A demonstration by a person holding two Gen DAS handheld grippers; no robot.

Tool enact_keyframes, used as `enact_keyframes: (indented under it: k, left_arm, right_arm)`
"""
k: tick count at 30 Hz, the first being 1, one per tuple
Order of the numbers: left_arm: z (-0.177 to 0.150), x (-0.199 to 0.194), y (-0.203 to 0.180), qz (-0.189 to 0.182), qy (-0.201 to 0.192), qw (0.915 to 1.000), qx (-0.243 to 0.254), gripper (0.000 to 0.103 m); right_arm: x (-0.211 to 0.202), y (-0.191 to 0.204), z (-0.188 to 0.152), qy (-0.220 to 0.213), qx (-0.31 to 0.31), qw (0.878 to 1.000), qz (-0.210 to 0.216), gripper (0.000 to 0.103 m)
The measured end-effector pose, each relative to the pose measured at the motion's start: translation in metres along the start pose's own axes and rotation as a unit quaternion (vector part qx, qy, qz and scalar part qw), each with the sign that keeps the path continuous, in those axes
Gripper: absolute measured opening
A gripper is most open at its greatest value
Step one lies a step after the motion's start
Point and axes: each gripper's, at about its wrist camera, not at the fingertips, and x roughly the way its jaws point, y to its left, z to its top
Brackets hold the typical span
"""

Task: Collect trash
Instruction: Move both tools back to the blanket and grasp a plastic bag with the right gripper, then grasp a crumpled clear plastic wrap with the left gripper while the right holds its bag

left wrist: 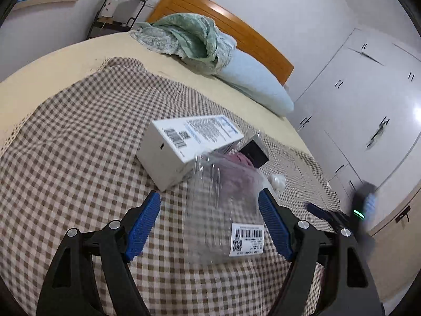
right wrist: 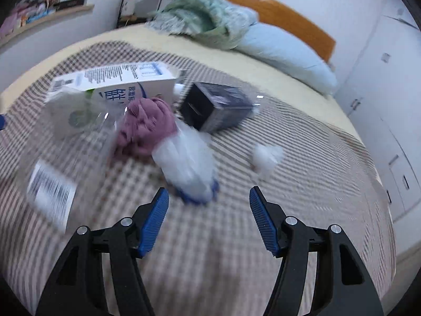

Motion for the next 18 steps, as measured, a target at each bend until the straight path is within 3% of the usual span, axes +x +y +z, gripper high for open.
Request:
enact_keyframes:
  k: [2, 3, 4, 5, 8, 12, 16, 18]
  left_arm:
    - [0.003, -0.001, 0.002, -0.009, 0.000, 1.0000, 0.000, 0.074]
    - [0.006, -0.001, 0.003, -0.011, 0.001, 0.9999, 0.001, 0.074]
    - [0.003, -0.004, 0.002, -0.012, -0.001, 0.9999, 0.004, 0.074]
    - [0.004, -0.003, 0.000, -0.012, -0.003, 0.9999, 0.005, 0.074]
    - [0.004, -0.005, -0.005, -0.021, -0.009, 0.9997, 0.004, 0.074]
    - [0.001, 0.001, -0.008, -0.026, -0.002, 0.9996, 0.012, 0.074]
    - [-0.006, 0.007, -0.018, -0.014, 0.006, 0.9993, 0.033, 0.074]
    - [-0.013, 0.010, -0.027, -0.009, 0.009, 0.9986, 0.052, 0.074]
  right_arm:
    - [0.022, 0.016, 0.013, 0.013, -0.024, 1.000, 0.001, 0.062]
    - [0.029, 0.021, 0.014, 0.017, -0.030, 0.999, 0.004, 0.057]
    - [0.038, 0.025, 0.018, 0.024, -0.030, 0.999, 0.003, 0.050]
    - [0.040, 0.024, 0.021, 0.027, -0.022, 0.999, 0.004, 0.026]
    - [0.033, 0.003, 0.023, 0.015, 0.037, 0.999, 0.016, 0.014]
    - [-0.029, -0.034, 0.017, -0.055, 0.118, 0.991, 0.022, 0.008]
    - [-0.104, -0.073, -0.020, -0.150, 0.265, 0.952, 0.039, 0.008]
    - [-0.124, -0.075, -0.049, -0.177, 0.319, 0.930, 0.037, 0.008]
